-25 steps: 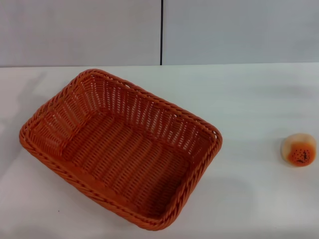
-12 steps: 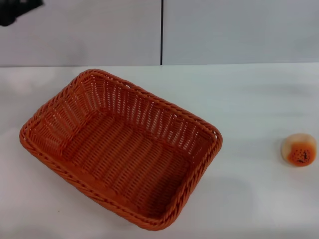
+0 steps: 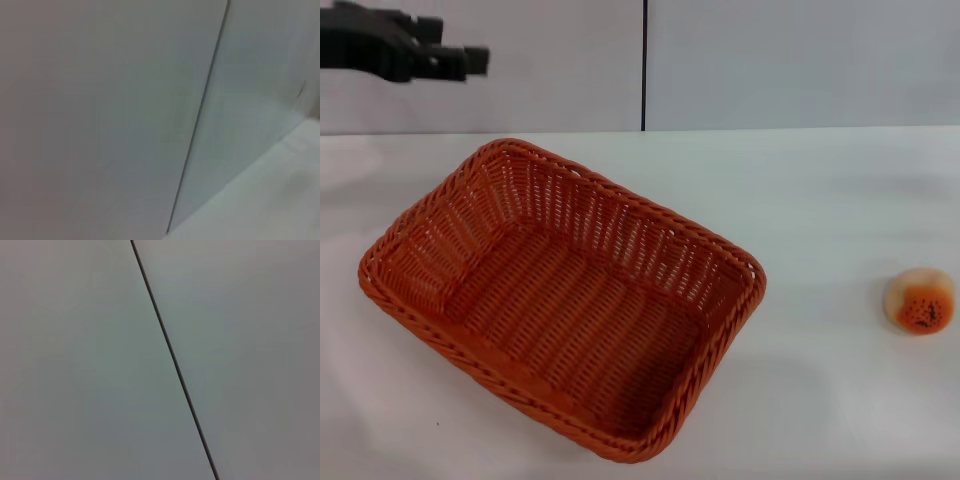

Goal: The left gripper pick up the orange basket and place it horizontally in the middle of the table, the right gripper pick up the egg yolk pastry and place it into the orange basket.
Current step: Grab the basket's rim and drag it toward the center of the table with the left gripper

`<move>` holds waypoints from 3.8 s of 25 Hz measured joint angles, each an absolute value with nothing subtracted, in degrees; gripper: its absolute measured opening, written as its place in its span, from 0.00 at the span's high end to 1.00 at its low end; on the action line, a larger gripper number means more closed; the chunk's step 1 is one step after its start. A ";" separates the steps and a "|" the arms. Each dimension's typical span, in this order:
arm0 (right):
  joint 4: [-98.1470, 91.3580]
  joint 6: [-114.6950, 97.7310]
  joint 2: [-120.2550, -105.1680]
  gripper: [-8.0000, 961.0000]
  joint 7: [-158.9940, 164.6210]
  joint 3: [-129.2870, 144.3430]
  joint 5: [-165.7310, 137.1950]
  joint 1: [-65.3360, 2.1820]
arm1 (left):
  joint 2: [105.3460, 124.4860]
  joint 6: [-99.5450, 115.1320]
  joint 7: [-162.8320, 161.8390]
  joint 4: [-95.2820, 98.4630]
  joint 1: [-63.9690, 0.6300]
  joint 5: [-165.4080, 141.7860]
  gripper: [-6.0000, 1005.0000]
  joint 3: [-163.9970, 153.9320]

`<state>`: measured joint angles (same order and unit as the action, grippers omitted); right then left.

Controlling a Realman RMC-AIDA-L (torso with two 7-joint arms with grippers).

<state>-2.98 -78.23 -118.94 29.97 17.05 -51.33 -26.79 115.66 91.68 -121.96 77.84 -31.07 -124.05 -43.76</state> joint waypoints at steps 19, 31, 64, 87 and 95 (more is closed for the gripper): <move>-2.19 -77.13 -119.01 0.39 29.97 17.05 -51.33 -26.55 | 117.72 81.49 -120.02 67.93 -32.43 -133.76 0.25 -50.40; -1.39 -77.08 -119.00 0.39 29.97 17.51 -51.49 -26.69 | 117.82 77.38 -118.32 61.99 -33.97 -138.75 0.27 -50.86; -1.92 -76.72 -118.74 0.37 30.06 17.31 -51.73 -26.89 | 117.95 73.97 -120.07 58.79 -35.30 -138.37 0.76 -52.35; -2.56 -72.71 -118.65 0.36 29.93 17.31 -51.50 -27.35 | 117.55 82.48 -138.69 61.20 -33.13 -132.74 0.79 -35.41; -2.55 -71.60 -118.67 0.36 29.94 17.57 -51.51 -27.70 | 117.94 82.77 -139.77 60.24 -26.94 -125.22 0.78 -35.94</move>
